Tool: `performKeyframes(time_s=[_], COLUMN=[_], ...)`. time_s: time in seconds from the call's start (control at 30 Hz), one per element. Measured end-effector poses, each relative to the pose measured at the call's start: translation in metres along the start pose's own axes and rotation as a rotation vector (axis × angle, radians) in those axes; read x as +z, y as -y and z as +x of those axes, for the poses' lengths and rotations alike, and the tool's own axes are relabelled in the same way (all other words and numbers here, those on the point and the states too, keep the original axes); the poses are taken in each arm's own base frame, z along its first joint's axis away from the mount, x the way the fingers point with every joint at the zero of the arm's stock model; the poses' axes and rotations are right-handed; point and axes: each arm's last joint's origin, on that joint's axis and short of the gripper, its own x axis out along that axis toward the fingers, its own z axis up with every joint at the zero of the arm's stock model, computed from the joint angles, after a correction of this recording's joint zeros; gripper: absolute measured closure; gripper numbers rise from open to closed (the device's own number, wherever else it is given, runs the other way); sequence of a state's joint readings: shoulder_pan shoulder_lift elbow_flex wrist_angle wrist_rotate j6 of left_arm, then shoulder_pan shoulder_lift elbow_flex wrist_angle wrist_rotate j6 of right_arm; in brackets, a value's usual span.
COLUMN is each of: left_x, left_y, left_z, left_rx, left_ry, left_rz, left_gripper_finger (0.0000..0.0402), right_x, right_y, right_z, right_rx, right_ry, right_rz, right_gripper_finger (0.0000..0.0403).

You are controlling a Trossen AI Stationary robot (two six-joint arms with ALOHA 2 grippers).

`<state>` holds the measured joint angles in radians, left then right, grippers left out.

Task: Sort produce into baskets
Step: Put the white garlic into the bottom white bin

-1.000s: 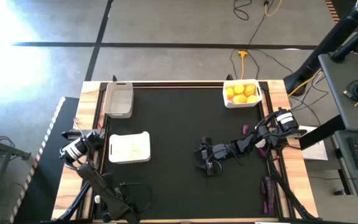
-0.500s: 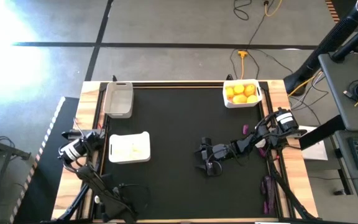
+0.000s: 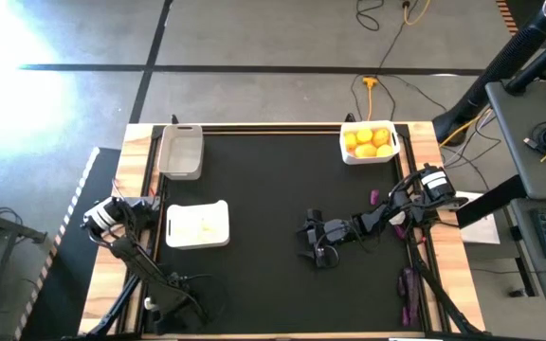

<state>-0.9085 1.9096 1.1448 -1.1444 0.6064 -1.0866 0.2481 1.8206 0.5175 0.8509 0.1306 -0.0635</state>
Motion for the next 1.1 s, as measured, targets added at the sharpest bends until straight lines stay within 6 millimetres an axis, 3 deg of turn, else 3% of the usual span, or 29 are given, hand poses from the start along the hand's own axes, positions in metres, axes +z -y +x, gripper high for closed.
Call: performKeyframes(time_s=[0.63,1.1], left_x=[0.011,-0.001], left_y=[-0.01,-0.012], left_z=[0.031,0.031], left_rx=[-0.041,-0.031], left_ry=[-0.027,-0.041], left_rz=[-0.016,0.034], left_gripper_finger=[0.022,0.0271], right_x=[0.0,0.0], right_y=[0.0,0.001], right_z=[0.0,0.0], right_rx=[0.0,-0.001], right_ry=[-0.001,-0.002], right_rz=[0.0,0.006], right_gripper_finger=[0.0078,0.0078])
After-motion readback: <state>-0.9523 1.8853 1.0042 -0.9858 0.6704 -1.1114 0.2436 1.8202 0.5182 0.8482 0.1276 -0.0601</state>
